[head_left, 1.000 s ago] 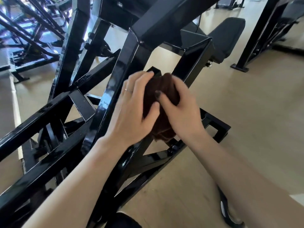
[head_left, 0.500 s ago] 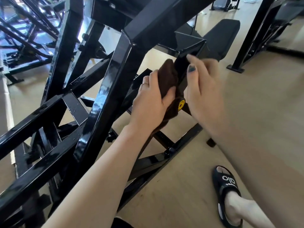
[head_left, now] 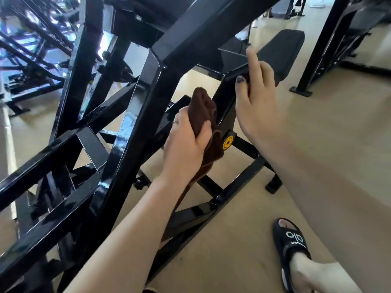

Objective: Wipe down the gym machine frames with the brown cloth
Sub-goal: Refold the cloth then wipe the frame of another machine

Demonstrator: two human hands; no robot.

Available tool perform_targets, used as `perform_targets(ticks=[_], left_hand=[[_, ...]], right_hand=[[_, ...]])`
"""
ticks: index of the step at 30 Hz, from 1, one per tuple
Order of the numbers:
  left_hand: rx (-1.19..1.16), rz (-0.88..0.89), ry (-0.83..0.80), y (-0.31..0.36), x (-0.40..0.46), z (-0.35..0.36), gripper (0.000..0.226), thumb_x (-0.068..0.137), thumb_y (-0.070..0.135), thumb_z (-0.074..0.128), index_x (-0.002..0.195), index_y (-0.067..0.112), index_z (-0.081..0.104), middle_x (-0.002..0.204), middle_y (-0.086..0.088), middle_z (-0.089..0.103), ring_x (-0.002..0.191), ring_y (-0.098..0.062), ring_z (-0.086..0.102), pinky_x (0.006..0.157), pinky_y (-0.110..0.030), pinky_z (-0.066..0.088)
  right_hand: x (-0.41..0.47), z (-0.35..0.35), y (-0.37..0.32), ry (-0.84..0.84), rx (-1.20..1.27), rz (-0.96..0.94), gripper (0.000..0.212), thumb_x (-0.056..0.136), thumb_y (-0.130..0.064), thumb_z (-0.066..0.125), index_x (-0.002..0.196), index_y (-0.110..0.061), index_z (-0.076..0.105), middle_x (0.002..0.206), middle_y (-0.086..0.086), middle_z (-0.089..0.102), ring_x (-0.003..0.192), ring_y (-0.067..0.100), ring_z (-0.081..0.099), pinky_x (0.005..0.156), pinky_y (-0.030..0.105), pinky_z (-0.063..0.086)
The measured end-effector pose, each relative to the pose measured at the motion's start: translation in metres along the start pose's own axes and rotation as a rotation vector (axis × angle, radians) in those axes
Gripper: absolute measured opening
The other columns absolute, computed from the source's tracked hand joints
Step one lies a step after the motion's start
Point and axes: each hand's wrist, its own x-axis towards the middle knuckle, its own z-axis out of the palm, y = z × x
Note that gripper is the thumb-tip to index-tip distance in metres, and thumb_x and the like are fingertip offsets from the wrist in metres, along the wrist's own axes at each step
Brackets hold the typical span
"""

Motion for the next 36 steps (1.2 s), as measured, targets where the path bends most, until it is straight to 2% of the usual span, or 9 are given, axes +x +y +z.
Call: perform_targets(ticks=[3,8,11,15,20,23,27,32,36], left_hand=[[-0.193,-0.118,-0.06,0.001,0.012,-0.004,0.021,0.106,0.038,0.048,0.118,0.022,0.05,0.102,0.008,0.064,0.089,0.001,0.064,0.077,-0.018,0.049],[-0.14,-0.107,0.003,-0.004,-0.016,0.002,0.033,0.104,0.038,0.051,0.134,0.028,0.041,0.118,0.01,0.057,0.102,0.003,0.058,0.078,-0.011,0.048],[-0.086,0.011,0.042,-0.01,-0.031,0.001,0.043,0.099,0.038,0.053,0.138,0.037,0.035,0.132,0.01,0.05,0.11,0.012,0.05,0.083,0.003,0.039],[-0.019,-0.012,0.062,-0.041,-0.065,-0.007,0.042,0.095,0.036,0.053,0.135,0.035,0.039,0.125,0.017,0.052,0.11,0.018,0.049,0.081,0.0,0.041],[0.086,-0.266,0.06,-0.133,-0.18,-0.038,0.031,0.095,0.031,0.057,0.125,0.028,0.05,0.105,0.011,0.06,0.096,0.004,0.058,0.077,-0.02,0.05],[0.094,-0.388,0.078,-0.156,-0.225,-0.05,0.029,0.098,0.024,0.059,0.124,0.031,0.05,0.106,0.015,0.059,0.098,0.009,0.057,0.08,-0.02,0.051],[0.12,-0.346,0.053,-0.136,-0.187,-0.038,0.037,0.096,0.041,0.052,0.128,0.023,0.047,0.114,0.004,0.059,0.099,-0.006,0.06,0.073,-0.008,0.042],[0.03,-0.213,0.084,-0.099,-0.139,-0.014,0.054,0.092,0.047,0.048,0.138,0.019,0.043,0.129,-0.001,0.055,0.113,-0.015,0.057,0.092,-0.029,0.051],[0.063,-0.258,0.075,-0.136,-0.184,-0.026,0.047,0.091,0.045,0.051,0.133,0.026,0.043,0.12,0.008,0.055,0.105,-0.004,0.056,0.088,-0.022,0.05]], right_hand=[[0.0,0.005,0.0,0.033,0.015,0.001,0.052,0.11,-0.02,0.039,0.161,-0.018,0.029,0.141,0.004,0.041,0.132,0.016,0.039,0.114,0.022,0.031],[-0.001,0.005,0.003,0.03,-0.044,-0.005,0.053,0.111,-0.023,0.038,0.162,-0.019,0.026,0.154,0.007,0.035,0.141,0.02,0.034,0.117,0.024,0.03],[-0.018,0.014,-0.002,0.021,-0.028,0.024,0.058,0.111,-0.026,0.039,0.164,-0.024,0.018,0.17,0.014,0.011,0.152,0.025,0.027,0.119,0.032,0.034],[-0.079,0.038,-0.007,-0.107,0.09,0.115,0.074,0.109,-0.031,0.046,0.164,-0.034,-0.003,0.173,0.009,-0.004,0.109,0.006,0.064,0.075,0.006,0.047],[-0.118,0.064,-0.009,-0.142,0.099,0.156,0.078,0.108,-0.037,0.045,0.161,-0.038,-0.013,0.172,0.013,-0.004,0.147,0.027,0.038,0.077,-0.01,0.026],[-0.124,0.072,-0.006,-0.124,0.031,0.101,0.079,0.108,-0.041,0.044,0.163,-0.031,-0.012,0.171,0.017,-0.006,0.152,0.035,0.027,0.101,0.008,0.032],[-0.129,0.072,-0.002,-0.172,-0.033,0.039,0.081,0.107,-0.048,0.04,0.161,-0.028,-0.016,0.169,0.02,-0.014,0.154,0.039,0.019,0.109,0.027,0.043],[-0.126,0.058,-0.007,-0.283,-0.134,0.089,0.083,0.107,-0.052,0.039,0.16,-0.03,-0.02,0.17,0.017,-0.015,0.155,0.037,0.022,0.113,0.044,0.045],[-0.14,0.048,-0.022,-0.242,-0.262,0.089,0.076,0.107,-0.044,0.043,0.164,-0.019,-0.001,0.167,0.023,0.011,0.15,0.037,0.03,0.117,0.049,0.04]])
